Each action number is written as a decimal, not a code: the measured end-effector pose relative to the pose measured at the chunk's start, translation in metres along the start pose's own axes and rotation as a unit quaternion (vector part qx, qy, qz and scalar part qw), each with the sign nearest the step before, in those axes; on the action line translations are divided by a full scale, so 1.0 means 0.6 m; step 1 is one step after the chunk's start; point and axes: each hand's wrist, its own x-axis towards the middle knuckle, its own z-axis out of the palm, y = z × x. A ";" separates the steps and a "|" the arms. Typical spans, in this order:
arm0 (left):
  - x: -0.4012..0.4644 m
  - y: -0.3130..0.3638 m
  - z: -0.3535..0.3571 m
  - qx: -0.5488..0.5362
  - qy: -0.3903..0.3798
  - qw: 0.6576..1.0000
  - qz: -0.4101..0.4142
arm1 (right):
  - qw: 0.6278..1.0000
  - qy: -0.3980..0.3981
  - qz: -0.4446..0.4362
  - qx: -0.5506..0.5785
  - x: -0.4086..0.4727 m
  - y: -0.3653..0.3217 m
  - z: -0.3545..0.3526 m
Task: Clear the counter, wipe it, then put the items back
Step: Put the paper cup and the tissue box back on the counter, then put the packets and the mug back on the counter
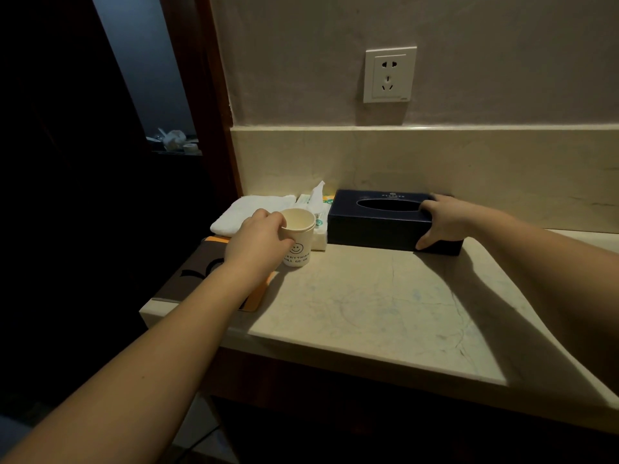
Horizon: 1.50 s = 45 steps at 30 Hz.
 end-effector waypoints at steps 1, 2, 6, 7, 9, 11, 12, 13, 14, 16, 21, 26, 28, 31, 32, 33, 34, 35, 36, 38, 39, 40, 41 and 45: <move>0.001 0.000 -0.002 0.005 -0.002 1.000 0.001 | 1.000 0.001 0.001 -0.002 -0.001 0.000 0.001; 0.003 0.000 -0.004 0.010 -0.004 1.000 0.002 | 1.000 0.004 0.001 -0.005 -0.001 -0.001 0.001; 0.008 -0.002 -0.008 0.025 -0.021 0.999 -0.004 | 1.000 0.007 0.004 -0.008 -0.005 -0.004 0.001; 0.009 -0.003 -0.009 0.026 -0.026 0.999 -0.008 | 1.000 0.009 0.006 -0.008 -0.006 -0.005 0.001; 0.008 -0.003 -0.011 0.025 -0.032 0.999 -0.013 | 1.000 0.022 0.010 -0.009 -0.012 -0.006 0.002; 0.004 0.000 -0.016 0.023 -0.032 0.999 -0.019 | 0.999 0.041 0.012 -0.004 -0.021 -0.006 0.006; 0.000 0.002 -0.019 0.023 -0.030 0.999 -0.022 | 0.999 0.052 0.010 0.003 -0.026 -0.006 0.008; -0.004 0.005 -0.023 0.024 -0.028 0.999 -0.025 | 0.998 0.064 0.012 0.014 -0.033 -0.005 0.011; -0.010 0.010 -0.029 0.026 -0.021 0.999 -0.025 | 0.996 0.079 0.016 0.029 -0.042 -0.004 0.014; -0.025 0.026 -0.038 0.016 0.007 1.000 -0.011 | 0.992 0.111 0.030 0.058 -0.064 0.000 0.017; -0.075 0.113 -0.045 -0.097 0.023 0.994 0.048 | 0.974 0.167 0.040 0.148 -0.164 0.019 0.009; -0.157 0.244 -0.031 -0.197 -0.031 0.975 0.097 | 0.959 0.154 0.047 0.234 -0.340 0.064 0.002; -0.204 0.305 -0.020 -0.219 -0.058 0.968 0.111 | 0.953 0.177 0.050 0.242 -0.427 0.093 0.006; -0.287 0.396 0.004 -0.253 -0.120 0.951 0.132 | 0.941 0.213 0.066 0.252 -0.565 0.143 0.026; -0.318 0.424 0.016 -0.262 -0.139 0.945 0.141 | 0.940 0.212 0.077 0.256 -0.612 0.161 0.037; -0.349 0.451 0.029 -0.270 -0.153 0.939 0.150 | 0.939 0.209 0.089 0.258 -0.658 0.179 0.051; -0.379 0.476 0.043 -0.274 -0.164 0.934 0.159 | 0.937 0.206 0.103 0.262 -0.702 0.197 0.066; -0.420 0.510 0.062 -0.279 -0.178 0.929 0.166 | 0.936 0.204 0.122 0.260 -0.759 0.223 0.086; -0.447 0.527 0.076 -0.282 -0.183 0.927 0.168 | 0.938 0.198 0.131 0.253 -0.793 0.238 0.104; -0.505 0.571 0.110 -0.275 -0.197 0.922 0.190 | 0.942 0.169 0.163 0.240 -0.869 0.272 0.146; -0.536 0.596 0.127 -0.262 -0.210 0.919 0.205 | 0.941 0.150 0.183 0.241 -0.908 0.290 0.169; -0.566 0.620 0.144 -0.245 -0.228 0.917 0.218 | 0.939 0.133 0.205 0.242 -0.947 0.306 0.191; -0.594 0.644 0.160 -0.228 -0.245 0.914 0.231 | 0.935 0.122 0.229 0.241 -0.987 0.320 0.212; -0.699 0.729 0.216 -0.200 -0.308 0.882 0.296 | 0.911 0.103 0.316 0.246 -1.136 0.368 0.292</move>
